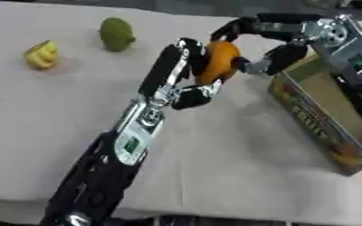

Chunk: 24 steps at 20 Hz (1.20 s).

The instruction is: Pick up the objects with one hand, pass them to the other hand, and then place them into the box on the other side of the table.

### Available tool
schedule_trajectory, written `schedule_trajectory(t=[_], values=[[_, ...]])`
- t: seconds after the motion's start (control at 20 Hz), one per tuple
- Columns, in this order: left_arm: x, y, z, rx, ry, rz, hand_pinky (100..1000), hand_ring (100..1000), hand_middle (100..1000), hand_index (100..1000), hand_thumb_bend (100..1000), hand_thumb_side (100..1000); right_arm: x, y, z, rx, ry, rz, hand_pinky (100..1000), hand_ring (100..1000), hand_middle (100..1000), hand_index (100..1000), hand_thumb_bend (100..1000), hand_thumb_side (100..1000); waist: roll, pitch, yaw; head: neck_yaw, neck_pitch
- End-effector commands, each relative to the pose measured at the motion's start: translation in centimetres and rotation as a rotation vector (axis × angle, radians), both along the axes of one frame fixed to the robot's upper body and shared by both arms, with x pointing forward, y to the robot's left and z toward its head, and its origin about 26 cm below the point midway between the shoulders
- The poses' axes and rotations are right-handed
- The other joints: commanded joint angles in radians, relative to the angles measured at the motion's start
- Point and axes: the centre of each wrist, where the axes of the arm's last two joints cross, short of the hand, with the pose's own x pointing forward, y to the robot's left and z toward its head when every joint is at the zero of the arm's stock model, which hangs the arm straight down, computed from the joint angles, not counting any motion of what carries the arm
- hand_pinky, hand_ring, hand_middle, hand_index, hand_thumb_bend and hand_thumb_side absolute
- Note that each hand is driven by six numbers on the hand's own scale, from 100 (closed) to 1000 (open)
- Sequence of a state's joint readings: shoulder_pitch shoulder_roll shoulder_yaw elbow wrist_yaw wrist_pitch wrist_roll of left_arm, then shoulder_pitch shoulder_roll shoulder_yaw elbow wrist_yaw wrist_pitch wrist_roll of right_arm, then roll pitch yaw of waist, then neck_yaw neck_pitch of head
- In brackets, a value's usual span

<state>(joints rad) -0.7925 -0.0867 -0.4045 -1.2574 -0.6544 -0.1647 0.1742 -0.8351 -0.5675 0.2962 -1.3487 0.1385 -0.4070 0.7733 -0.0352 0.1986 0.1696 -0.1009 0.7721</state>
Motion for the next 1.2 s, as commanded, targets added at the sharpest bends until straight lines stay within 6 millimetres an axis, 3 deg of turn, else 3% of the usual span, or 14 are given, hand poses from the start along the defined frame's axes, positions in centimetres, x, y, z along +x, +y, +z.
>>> schedule_trajectory(t=[0.05,0.45,0.7,0.95,1.2], values=[[-0.5,-0.8,1.9,-0.021,-0.048,-0.034,279,341,343,419,100,100,0.0,-0.2,0.8,-0.133,-0.062,0.138,986,810,887,947,100,417,-0.016,-0.002,0.0,-0.005,-0.002],[-0.6,-1.1,2.3,0.003,-0.07,-0.043,281,342,344,418,100,100,0.1,0.1,0.3,-0.105,-0.016,0.154,951,766,687,804,100,453,-0.016,0.0,0.002,-0.009,-0.002],[-0.6,-1.1,2.3,0.013,-0.075,-0.039,282,342,344,418,100,100,-0.2,0.4,0.4,-0.046,0.043,0.157,873,621,533,655,100,439,-0.015,0.0,0.001,-0.013,-0.002],[-0.4,-1.0,1.9,0.02,-0.065,-0.026,281,341,343,418,100,100,-0.8,0.4,1.5,0.024,0.106,0.141,779,488,419,518,100,281,-0.014,0.001,-0.002,-0.013,-0.002],[-0.2,-0.9,1.5,0.02,-0.052,-0.006,279,340,343,420,100,100,-1.3,0.3,2.4,0.055,0.135,0.127,720,411,343,437,100,145,-0.014,0.002,-0.004,-0.012,-0.002]])
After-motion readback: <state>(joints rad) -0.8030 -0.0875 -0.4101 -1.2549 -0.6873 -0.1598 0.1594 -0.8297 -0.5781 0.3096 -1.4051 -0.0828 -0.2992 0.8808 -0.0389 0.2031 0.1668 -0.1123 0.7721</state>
